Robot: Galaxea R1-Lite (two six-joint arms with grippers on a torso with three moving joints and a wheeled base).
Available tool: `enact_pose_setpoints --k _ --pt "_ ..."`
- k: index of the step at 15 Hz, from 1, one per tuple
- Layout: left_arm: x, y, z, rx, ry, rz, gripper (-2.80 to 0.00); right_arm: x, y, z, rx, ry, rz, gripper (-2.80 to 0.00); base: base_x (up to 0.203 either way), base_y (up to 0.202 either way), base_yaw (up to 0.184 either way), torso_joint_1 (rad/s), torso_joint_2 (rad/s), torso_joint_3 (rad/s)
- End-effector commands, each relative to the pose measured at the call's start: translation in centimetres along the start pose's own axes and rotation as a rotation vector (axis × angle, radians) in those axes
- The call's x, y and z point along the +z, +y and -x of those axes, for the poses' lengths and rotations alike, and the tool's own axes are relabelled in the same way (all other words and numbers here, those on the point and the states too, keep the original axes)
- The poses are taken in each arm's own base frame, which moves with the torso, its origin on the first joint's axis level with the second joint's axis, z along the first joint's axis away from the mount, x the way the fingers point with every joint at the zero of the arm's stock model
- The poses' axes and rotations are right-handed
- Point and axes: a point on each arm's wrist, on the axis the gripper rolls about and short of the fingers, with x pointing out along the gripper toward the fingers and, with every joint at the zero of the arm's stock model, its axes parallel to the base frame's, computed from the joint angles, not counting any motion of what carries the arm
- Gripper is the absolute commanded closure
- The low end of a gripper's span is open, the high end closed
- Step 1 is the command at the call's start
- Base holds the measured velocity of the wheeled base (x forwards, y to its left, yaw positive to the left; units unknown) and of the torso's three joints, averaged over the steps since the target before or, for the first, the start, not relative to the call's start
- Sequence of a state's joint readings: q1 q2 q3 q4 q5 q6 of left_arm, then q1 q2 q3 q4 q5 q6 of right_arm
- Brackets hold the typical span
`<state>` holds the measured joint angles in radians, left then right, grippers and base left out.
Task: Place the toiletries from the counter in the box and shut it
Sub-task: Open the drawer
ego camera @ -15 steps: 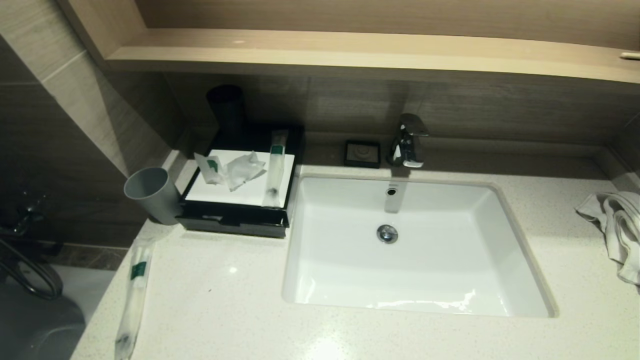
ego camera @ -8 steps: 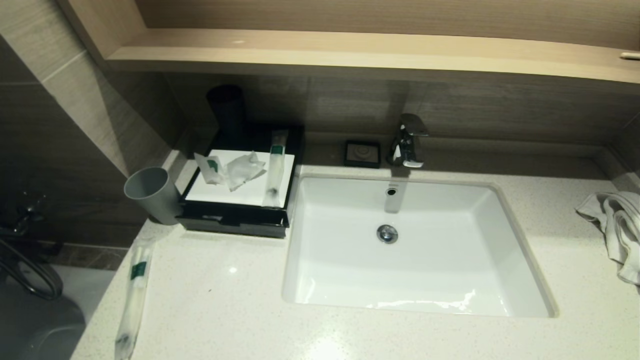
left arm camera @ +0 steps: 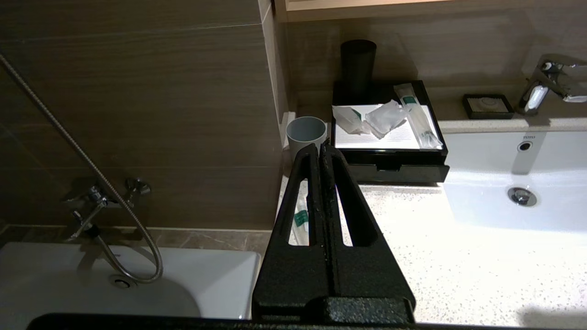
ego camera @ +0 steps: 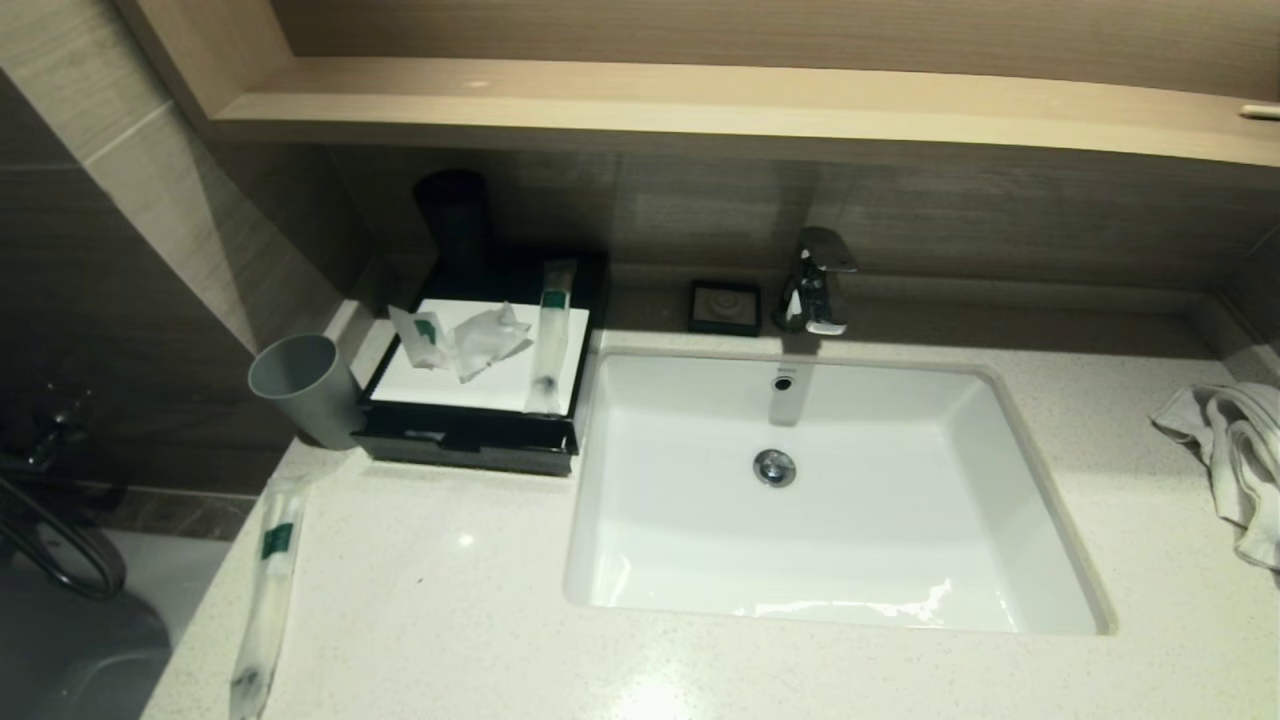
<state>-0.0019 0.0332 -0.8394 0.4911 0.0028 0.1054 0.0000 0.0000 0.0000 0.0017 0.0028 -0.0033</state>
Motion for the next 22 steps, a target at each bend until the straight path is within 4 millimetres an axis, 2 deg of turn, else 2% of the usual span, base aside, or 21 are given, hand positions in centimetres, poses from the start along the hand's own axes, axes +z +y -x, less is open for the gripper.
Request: enact_pose_setpoints --k 1,2,5,7,12,16,22 --pt "0.6 0.1 -0.9 0.003 0.029 -0.006 0.0 0.0 0.0 0.0 0.0 0.001 0.001 0.0 0.0 0.0 0.0 0.0 0.0 0.0" --pt "1.3 0.1 -1.8 0.005 0.052 -0.003 0.0 0.0 0.0 0.0 0.0 0.0 0.001 0.0 0.0 0.0 0.0 0.0 0.0 0.0" --pt "4.3 0.4 -6.4 0.006 0.119 0.056 0.0 0.0 0.0 0.0 -0.001 0.0 0.001 0.0 0.0 0.0 0.0 0.0 0.0 0.0" --pt "4.5 0.4 -8.4 -0.005 0.136 0.08 0.0 0.0 0.0 0.0 -0.001 0.0 0.001 0.0 0.0 0.0 0.0 0.0 0.0 0.0" --pt "2.0 0.2 -10.6 -0.011 0.262 0.077 0.0 0.0 0.0 0.0 -0.001 0.0 0.001 0.0 0.0 0.0 0.0 0.0 0.0 0.0" --pt "0.9 0.1 -12.1 -0.012 0.298 0.076 0.0 0.0 0.0 0.0 0.0 0.0 0.001 0.0 0.0 0.0 0.0 0.0 0.0 0.0" --pt "0.3 0.0 -12.3 -0.016 0.32 0.075 0.0 0.0 0.0 0.0 -0.001 0.0 0.001 0.0 0.0 0.0 0.0 0.0 0.0 0.0"
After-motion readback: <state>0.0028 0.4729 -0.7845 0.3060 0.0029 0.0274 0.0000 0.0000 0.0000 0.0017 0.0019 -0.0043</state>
